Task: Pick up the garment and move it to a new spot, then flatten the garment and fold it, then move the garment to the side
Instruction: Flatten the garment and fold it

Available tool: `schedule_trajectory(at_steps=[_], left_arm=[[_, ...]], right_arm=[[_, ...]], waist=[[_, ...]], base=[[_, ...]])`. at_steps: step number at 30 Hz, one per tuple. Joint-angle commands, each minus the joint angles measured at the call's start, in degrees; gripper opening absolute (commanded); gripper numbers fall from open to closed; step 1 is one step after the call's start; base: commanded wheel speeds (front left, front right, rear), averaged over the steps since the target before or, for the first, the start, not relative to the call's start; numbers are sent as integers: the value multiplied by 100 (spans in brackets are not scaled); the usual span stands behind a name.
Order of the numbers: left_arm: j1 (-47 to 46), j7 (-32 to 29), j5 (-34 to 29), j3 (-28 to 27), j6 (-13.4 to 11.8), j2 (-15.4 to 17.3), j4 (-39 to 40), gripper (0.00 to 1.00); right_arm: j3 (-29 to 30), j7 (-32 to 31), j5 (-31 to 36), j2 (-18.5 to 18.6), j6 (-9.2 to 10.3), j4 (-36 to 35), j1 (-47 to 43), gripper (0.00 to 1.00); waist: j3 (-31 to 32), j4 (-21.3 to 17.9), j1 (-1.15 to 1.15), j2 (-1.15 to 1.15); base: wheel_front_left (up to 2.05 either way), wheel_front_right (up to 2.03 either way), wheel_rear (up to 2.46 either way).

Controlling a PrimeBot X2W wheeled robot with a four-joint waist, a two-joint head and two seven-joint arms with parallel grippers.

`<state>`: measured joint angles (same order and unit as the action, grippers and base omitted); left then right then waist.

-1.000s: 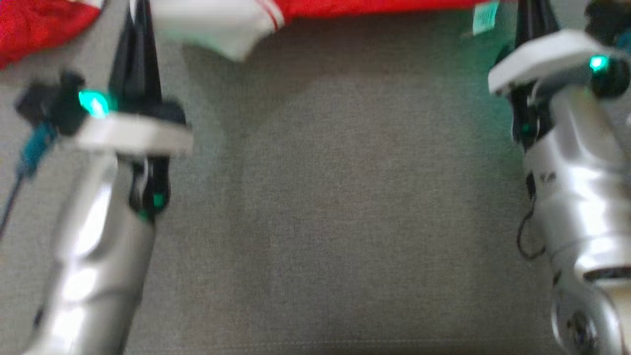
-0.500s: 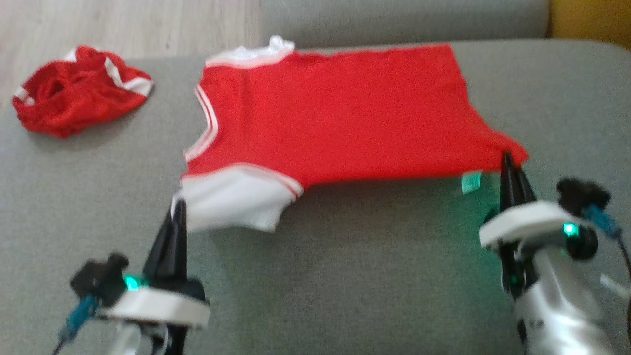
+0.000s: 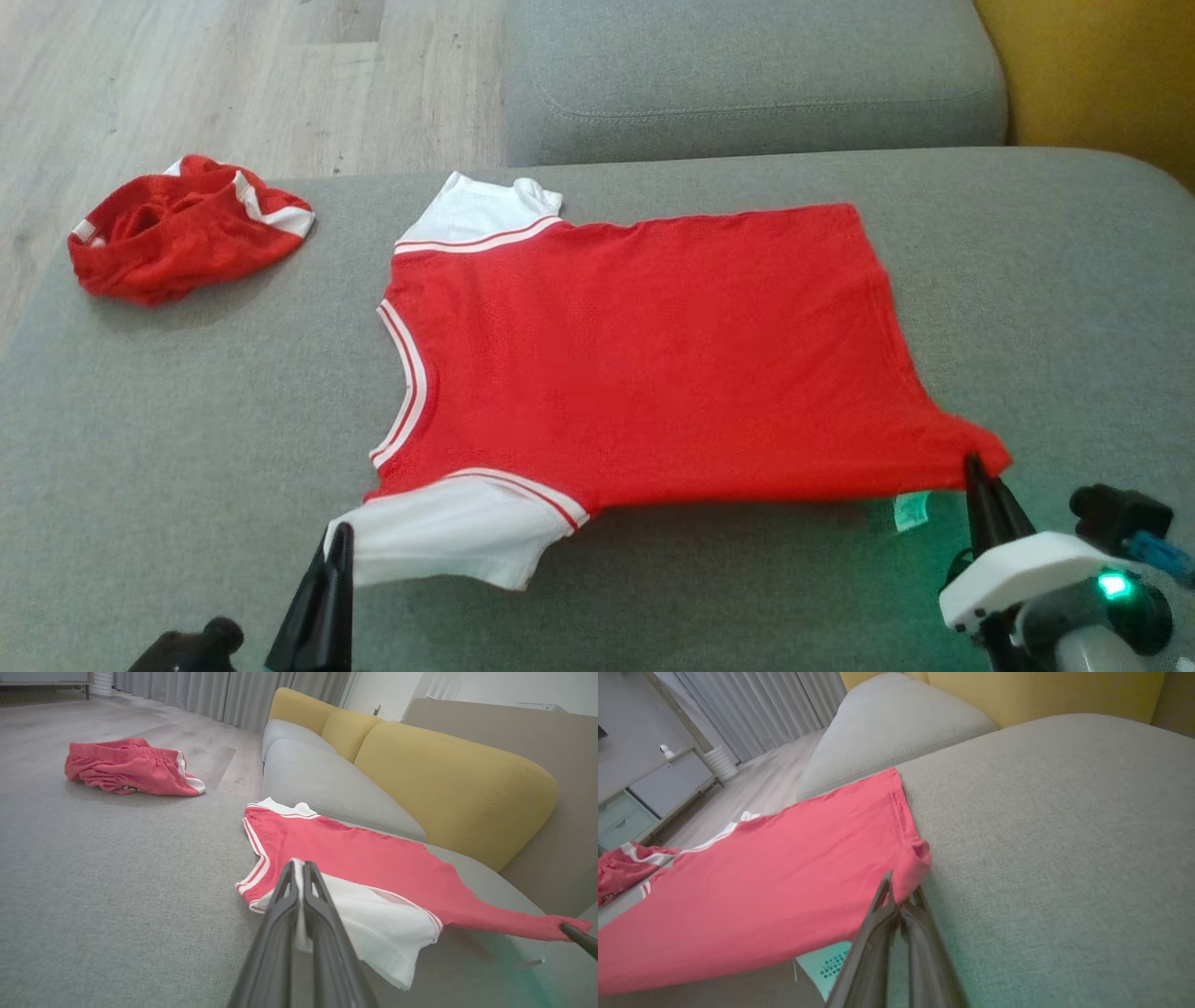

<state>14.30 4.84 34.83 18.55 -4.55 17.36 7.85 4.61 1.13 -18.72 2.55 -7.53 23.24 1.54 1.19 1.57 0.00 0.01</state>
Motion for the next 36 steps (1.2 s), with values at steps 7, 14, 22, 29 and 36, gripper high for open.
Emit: schedule_trajectory(at_steps=[7,14,22,29,36], left_arm=[[-649,-311,276,26,199,-38,-146,0],[-1594,-498,466,148,489,-273,-853,0],[-2930,-510,658,-65,658,-456,-2074,0],[-3872,-307,607,-99,774,-586,-3296,0],[-4377,5,583,-60,927,-690,-4151,0]], right_arm=[[-54,-736,139,33,4,-410,207,0],[-20,-1138,-44,33,4,-89,659,0],[131,-1286,-124,33,4,888,1806,0],[319,-1024,79,33,4,2260,2928,0],[243,-608,90,33,4,3434,3688,11]], waist=[[-45,53,0,-1],[-110,110,0,-1],[-384,31,0,-1],[-705,-44,0,-1],[-862,-61,0,-1]], base=[[0,0,0],[0,0,0],[0,0,0],[0,0,0],[0,0,0]])
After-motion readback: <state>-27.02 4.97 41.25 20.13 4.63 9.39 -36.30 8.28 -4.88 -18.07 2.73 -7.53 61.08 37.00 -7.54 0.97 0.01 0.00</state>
